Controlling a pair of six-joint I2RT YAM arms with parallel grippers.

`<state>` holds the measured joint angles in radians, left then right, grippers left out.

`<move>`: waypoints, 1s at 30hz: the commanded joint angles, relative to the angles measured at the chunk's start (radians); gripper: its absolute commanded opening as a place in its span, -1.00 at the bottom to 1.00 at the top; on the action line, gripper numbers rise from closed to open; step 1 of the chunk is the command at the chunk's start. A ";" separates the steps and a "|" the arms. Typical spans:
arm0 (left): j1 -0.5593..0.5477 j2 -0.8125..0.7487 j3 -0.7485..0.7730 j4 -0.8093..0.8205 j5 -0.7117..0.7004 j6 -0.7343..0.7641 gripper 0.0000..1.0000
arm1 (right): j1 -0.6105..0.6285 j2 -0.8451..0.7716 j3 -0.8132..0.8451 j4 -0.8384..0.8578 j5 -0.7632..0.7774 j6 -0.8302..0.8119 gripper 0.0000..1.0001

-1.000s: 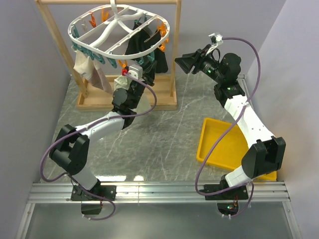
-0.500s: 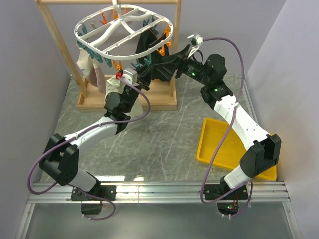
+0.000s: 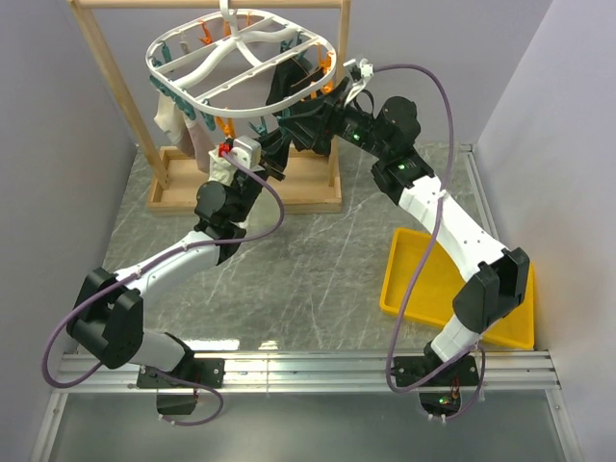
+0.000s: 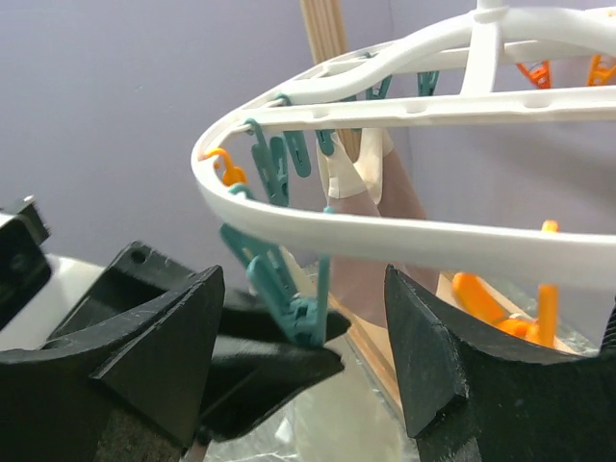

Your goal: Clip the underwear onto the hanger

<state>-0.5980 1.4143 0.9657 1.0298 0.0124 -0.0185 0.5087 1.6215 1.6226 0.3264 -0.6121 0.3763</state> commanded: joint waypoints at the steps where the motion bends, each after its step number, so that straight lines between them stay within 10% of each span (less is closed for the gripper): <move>1: -0.013 -0.041 -0.013 0.009 0.089 0.006 -0.97 | 0.010 0.040 0.083 -0.003 0.023 0.026 0.49; 16: 0.003 -0.044 -0.015 0.000 0.106 -0.014 -0.99 | 0.031 0.072 0.131 -0.023 -0.011 0.018 0.34; 26: 0.012 -0.051 -0.009 -0.034 0.126 -0.024 -0.67 | 0.030 0.078 0.143 -0.041 0.023 0.010 -0.99; 30: 0.015 -0.081 -0.012 -0.086 0.147 -0.005 -0.30 | 0.028 0.081 0.154 -0.050 0.028 0.013 -1.00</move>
<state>-0.5762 1.3853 0.9535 0.9764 0.0704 -0.0273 0.5323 1.7023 1.7203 0.2646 -0.5892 0.3828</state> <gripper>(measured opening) 0.329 0.084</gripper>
